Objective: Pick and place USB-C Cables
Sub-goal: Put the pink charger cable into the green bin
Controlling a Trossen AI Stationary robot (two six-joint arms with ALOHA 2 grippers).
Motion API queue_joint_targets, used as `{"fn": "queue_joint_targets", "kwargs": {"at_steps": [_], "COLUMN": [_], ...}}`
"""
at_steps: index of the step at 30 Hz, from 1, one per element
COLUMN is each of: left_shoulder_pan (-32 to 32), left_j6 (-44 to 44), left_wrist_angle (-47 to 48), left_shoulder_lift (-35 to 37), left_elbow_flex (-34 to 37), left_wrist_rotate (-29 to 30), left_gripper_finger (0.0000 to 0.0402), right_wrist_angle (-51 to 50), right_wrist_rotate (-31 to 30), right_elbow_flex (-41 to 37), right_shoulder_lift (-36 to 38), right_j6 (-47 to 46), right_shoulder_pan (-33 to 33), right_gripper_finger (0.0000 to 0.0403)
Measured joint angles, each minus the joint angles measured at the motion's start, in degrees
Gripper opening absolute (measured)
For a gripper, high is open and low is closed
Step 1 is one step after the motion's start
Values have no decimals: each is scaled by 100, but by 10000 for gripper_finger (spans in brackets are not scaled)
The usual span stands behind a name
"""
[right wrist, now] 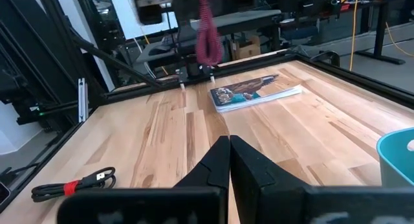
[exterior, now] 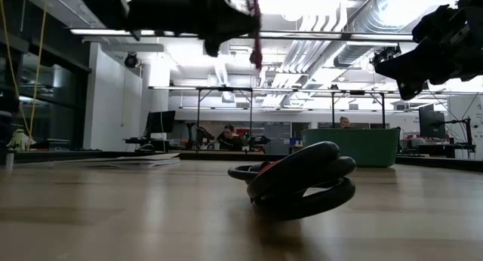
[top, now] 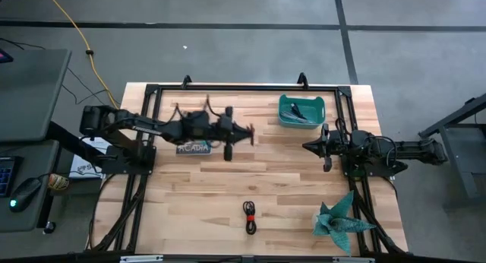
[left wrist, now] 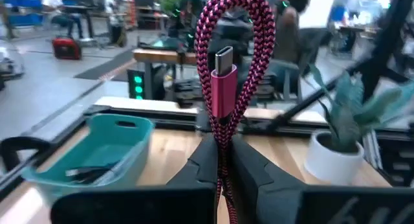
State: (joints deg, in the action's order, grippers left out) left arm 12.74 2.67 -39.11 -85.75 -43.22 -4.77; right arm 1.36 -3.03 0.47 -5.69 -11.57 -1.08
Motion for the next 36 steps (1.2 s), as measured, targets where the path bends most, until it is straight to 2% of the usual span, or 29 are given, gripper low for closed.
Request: {"fn": "queue_joint_targets", "kwargs": {"at_steps": [6,9,12,17,24,29,36], "left_shoulder_pan": [644,667,512,244,-93,-216,-231], "left_j6": [165,164,167,164,-37,-69,-44], "left_wrist_angle": [205,351,542,1024,950,823,987], "left_shoulder_lift": [1264,1928,2252,2240,2019,2006,2006], "left_elbow_flex": [530,664,807,817,821,819,819], "left_wrist_rotate": [-442,-637,-670,-626,-489,257,253], "left_gripper_finger": [0,0,0,0,0,0,0], "right_wrist_angle": [64,393,945,1693,2436,2285,2129], "right_wrist_rotate": [-156,-290,-441,-788,-800,-800,-852], "right_elbow_flex": [0,0,0,-2,0,147,227], "right_shoulder_lift": [2,2,0,-139,-637,-960,-1421], "right_j6": [0,0,0,5,460,501,278], "right_shoulder_pan": [0,0,0,0,0,0,0], "right_gripper_finger": [0,0,0,0,0,0,15]}}
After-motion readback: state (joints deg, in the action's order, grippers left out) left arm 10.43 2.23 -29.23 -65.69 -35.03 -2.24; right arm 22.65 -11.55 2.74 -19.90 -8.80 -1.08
